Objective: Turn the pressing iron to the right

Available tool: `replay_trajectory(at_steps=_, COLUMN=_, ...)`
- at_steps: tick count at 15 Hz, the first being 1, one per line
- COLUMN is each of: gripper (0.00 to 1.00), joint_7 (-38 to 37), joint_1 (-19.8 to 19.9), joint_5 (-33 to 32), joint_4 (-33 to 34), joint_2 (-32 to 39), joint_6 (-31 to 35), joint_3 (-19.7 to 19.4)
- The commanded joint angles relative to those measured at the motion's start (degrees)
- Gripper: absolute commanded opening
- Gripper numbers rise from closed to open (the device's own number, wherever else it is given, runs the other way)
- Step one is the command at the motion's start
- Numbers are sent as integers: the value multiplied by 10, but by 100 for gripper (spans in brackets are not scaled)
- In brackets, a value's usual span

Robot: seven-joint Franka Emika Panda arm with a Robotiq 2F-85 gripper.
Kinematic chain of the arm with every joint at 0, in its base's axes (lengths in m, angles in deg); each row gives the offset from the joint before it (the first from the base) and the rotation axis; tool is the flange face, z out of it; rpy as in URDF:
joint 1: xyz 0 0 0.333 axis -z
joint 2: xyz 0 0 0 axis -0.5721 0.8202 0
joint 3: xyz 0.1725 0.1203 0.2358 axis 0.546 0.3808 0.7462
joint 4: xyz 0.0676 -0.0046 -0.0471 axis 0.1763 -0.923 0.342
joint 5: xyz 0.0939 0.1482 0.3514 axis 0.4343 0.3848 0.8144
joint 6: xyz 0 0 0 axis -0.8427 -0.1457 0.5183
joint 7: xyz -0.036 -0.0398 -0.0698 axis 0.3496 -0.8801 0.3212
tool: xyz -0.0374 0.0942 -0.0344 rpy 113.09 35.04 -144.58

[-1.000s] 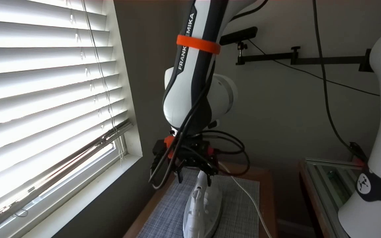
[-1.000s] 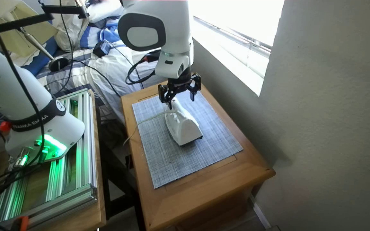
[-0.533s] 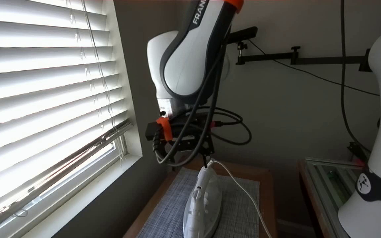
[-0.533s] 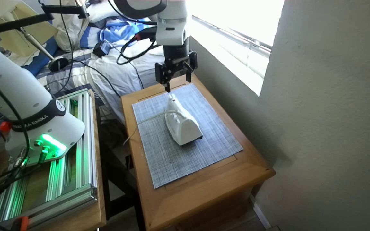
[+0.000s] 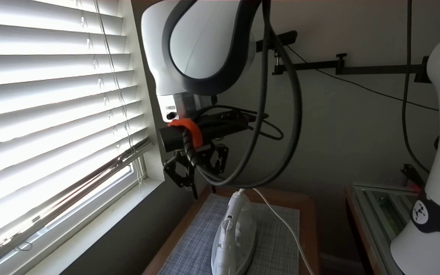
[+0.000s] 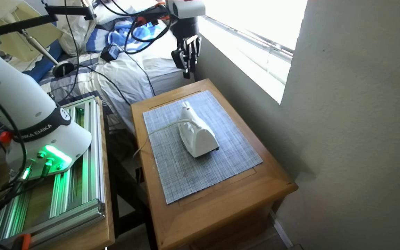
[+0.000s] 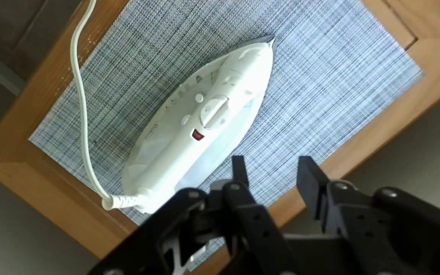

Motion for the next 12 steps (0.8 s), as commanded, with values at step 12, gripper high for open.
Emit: replay_trajectory(at_steps=12, gripper=0, joint_7=464, joint_1=28, joint_5=54, joint_4=-1, joint_2=27, joint_6=3, joint_3=34)
